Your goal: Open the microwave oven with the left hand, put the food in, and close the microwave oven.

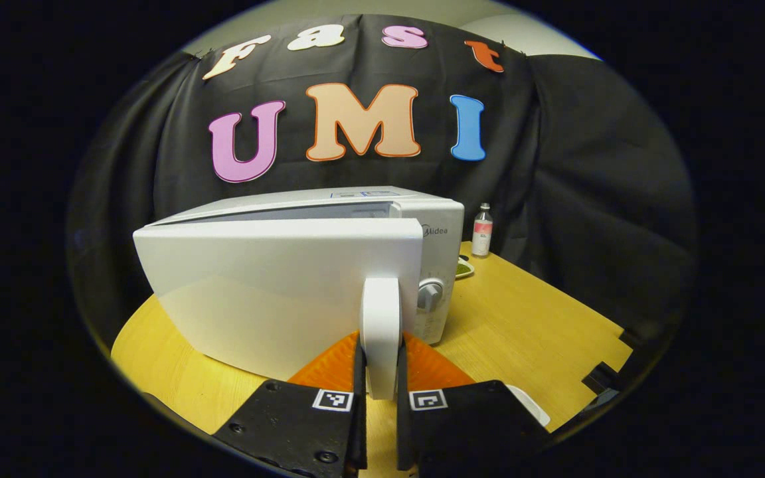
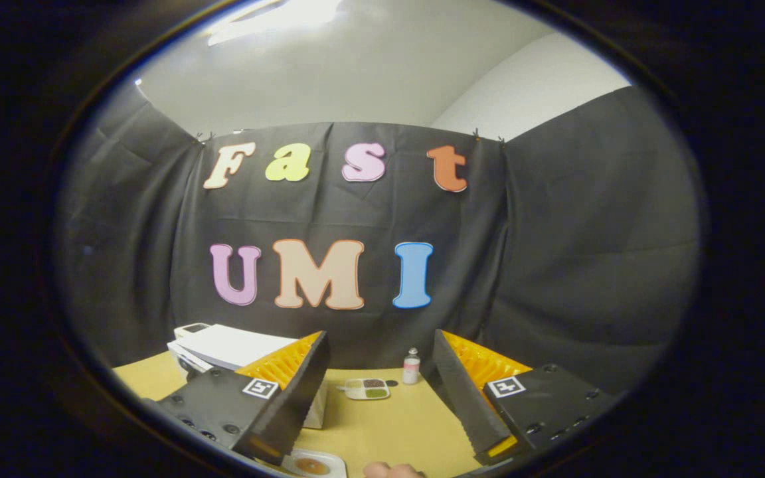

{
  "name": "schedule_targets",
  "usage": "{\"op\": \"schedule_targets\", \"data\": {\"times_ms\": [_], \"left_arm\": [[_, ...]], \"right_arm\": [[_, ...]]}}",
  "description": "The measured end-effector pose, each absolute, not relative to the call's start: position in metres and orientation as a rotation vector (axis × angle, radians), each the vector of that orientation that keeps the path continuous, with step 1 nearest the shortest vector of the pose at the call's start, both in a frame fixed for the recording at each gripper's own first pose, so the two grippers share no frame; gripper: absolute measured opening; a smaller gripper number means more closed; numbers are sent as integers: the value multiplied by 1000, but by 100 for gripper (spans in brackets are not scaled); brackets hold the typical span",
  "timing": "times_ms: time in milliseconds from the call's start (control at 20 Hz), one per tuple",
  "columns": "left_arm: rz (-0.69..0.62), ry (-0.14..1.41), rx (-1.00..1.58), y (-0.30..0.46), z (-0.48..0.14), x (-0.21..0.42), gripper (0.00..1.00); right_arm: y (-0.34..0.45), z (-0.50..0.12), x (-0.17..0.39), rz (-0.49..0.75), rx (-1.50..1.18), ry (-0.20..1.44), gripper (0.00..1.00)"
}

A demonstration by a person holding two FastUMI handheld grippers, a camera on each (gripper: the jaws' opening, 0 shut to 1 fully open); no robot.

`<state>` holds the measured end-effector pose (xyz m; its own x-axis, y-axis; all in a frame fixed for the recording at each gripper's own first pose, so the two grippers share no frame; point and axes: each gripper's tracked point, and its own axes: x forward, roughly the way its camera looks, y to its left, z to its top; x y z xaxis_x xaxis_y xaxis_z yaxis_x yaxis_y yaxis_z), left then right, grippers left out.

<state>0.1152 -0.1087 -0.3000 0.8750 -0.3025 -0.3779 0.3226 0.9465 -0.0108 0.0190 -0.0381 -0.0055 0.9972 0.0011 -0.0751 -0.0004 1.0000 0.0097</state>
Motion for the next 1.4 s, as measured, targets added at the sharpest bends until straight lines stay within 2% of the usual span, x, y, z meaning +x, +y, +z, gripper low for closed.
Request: {"op": "schedule_targets", "data": {"times_ms": [450, 700, 1100, 1250, 1400], "left_arm": [[-345, 397, 83, -69, -297, 56, 17], [-331, 424, 70, -33, -294, 21, 17], [-213, 466, 71, 53, -301, -26, 18], [-127, 538, 77, 103, -319, -43, 16], [-55, 532, 17, 151, -314, -49, 12]], "right_arm": [[-3, -24, 8, 79, 7, 141, 96], [8, -39, 1, 82, 38, 184, 96], [48, -55, -5, 126, 29, 200, 96], [65, -55, -5, 140, 25, 187, 97], [75, -59, -8, 149, -15, 175, 96]]}}
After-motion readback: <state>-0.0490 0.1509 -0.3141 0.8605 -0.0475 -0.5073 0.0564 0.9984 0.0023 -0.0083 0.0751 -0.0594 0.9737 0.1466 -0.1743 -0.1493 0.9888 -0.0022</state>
